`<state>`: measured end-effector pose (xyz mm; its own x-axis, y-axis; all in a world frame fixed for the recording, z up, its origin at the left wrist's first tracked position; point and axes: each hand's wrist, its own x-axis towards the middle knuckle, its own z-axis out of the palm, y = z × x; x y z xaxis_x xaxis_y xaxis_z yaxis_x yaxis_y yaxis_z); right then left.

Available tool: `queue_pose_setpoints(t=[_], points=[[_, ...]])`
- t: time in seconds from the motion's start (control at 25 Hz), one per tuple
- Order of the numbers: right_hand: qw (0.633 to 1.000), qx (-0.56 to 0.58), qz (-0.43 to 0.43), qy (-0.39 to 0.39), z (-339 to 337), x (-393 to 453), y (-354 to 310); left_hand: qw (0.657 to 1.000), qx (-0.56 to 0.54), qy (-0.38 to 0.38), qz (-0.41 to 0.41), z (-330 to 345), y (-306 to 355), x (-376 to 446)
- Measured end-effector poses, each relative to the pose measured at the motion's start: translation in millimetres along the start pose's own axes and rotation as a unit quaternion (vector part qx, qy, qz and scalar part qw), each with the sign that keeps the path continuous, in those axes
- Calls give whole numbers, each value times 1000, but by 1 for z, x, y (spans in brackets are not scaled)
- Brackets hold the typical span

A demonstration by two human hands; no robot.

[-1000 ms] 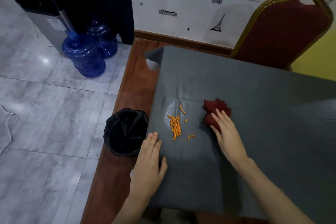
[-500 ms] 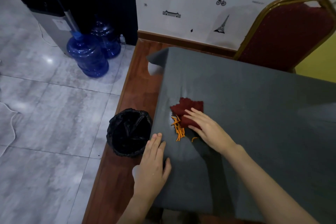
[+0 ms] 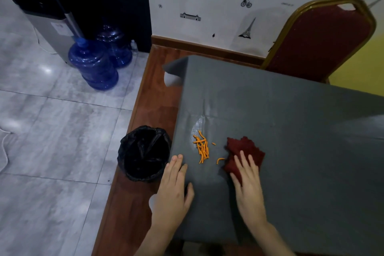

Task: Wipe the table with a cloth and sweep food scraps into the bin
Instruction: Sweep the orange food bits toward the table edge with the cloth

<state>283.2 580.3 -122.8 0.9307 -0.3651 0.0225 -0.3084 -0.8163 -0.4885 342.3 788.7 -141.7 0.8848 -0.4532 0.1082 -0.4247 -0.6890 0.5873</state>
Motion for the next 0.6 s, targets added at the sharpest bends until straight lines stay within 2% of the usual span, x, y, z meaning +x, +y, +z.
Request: queue_pose_setpoints(t=[0.16, 0.6], points=[[999, 14, 29, 26, 23, 3, -30, 1000, -4, -1, -1, 0, -1, 0], [991, 44, -106, -66, 10, 27, -39, 1000, -3, -21, -11, -2, -1, 0]])
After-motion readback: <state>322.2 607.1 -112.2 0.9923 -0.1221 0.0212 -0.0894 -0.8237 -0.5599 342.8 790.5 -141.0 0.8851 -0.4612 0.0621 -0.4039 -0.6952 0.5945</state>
